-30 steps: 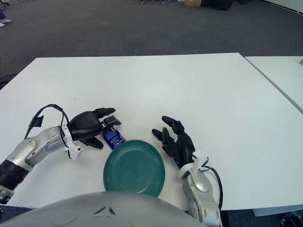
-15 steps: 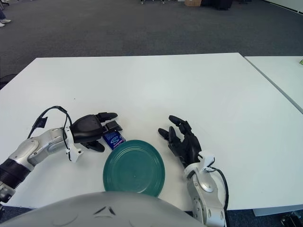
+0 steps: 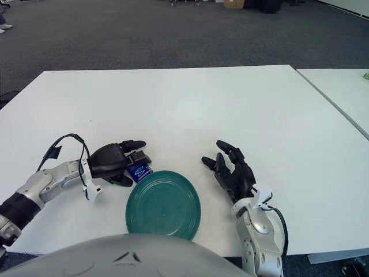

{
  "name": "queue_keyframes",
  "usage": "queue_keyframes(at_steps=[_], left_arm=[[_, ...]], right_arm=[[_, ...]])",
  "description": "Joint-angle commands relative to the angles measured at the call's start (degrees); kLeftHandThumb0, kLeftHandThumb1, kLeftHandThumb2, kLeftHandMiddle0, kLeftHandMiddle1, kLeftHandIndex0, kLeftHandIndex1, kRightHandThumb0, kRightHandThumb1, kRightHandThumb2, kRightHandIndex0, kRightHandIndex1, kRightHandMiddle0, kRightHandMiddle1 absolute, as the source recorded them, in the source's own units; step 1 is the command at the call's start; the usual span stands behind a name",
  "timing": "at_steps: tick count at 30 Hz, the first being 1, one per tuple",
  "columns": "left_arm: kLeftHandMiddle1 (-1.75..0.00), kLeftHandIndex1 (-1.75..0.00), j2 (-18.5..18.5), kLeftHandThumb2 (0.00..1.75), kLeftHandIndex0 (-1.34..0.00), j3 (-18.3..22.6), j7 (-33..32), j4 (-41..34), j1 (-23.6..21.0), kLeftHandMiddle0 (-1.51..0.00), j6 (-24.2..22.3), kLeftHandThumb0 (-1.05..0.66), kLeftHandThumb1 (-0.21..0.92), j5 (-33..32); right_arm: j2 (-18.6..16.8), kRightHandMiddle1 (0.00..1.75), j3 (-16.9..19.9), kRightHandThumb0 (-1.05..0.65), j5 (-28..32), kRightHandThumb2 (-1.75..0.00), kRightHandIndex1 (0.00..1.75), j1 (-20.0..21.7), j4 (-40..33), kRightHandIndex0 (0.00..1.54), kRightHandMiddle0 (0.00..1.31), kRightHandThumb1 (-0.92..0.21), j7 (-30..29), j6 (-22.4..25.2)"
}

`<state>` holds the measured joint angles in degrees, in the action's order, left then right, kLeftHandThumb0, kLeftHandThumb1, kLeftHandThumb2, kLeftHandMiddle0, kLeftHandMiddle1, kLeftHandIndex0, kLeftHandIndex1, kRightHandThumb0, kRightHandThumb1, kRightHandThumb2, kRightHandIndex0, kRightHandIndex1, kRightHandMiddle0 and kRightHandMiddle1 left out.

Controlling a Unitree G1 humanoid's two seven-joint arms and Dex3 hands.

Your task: Put the gum into the plate.

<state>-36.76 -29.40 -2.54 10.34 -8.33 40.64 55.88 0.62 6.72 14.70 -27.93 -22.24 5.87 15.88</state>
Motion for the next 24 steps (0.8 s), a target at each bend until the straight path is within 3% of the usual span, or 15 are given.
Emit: queue_keyframes(at_steps=[1,10,13,17,18,21,24], left_arm=[[-0.01,-0.94,0.40,0.45,-0.13,-1.73,0.59,1.92,0.63,-0.47,-0.08,-0.66,0.74,0.86],[-0.10,-1.04,2.59,0.76,-0.24,-1.83,4.69,3.76,1.30,-0.68,-2.32,-0.47,0.56,-5.16],[-0.94,-1.11,3.28,0.51,-0.30,-2.02,7.97,3.57,1.29,-0.62,-4.33,0.09,0.72,-7.18],[-1.28,-1.18,4.00,0.49,-0.35,-2.69,10.02,4.15,0.44,-0.61,-6.02,0.32,0.73,-7.93],[-1.30,-1.18,4.33,0.50,-0.36,-2.83,9.85,4.69,0.26,-0.61,-6.53,0.33,0.72,-7.71],[-1.37,-1.28,4.52,0.55,-0.41,-3.12,10.24,4.95,0.10,-0.62,-7.89,0.11,0.71,-7.21],[-1.43,-1.32,4.34,0.59,-0.42,-3.14,11.31,4.48,0.31,-0.61,-9.42,0.03,0.70,-7.37]], right_arm=[[0.17,0.86,0.97,-0.57,-0.34,-0.65,0.47,-3.00,3.91,0.51,0.16,-0.92,-0.98,2.63],[0.13,0.85,0.76,-0.57,-0.52,-0.68,0.47,-3.06,3.93,0.50,0.14,-0.92,-0.88,1.96],[0.19,0.86,0.73,-0.58,-0.53,-0.67,0.49,-3.14,3.70,0.52,0.15,-0.92,-0.82,1.83],[0.13,0.86,0.88,-0.58,-0.20,-0.65,0.50,-2.96,3.60,0.53,0.16,-0.92,-0.79,1.95],[0.06,0.86,0.99,-0.58,0.02,-0.65,0.51,-2.93,3.54,0.53,0.16,-0.92,-0.78,2.04],[-0.07,0.87,1.19,-0.57,0.50,-0.63,0.52,-2.85,3.45,0.54,0.17,-0.92,-0.80,2.29],[-0.16,0.87,1.35,-0.56,0.99,-0.62,0.54,-2.70,3.42,0.53,0.18,-0.92,-0.86,2.60]])
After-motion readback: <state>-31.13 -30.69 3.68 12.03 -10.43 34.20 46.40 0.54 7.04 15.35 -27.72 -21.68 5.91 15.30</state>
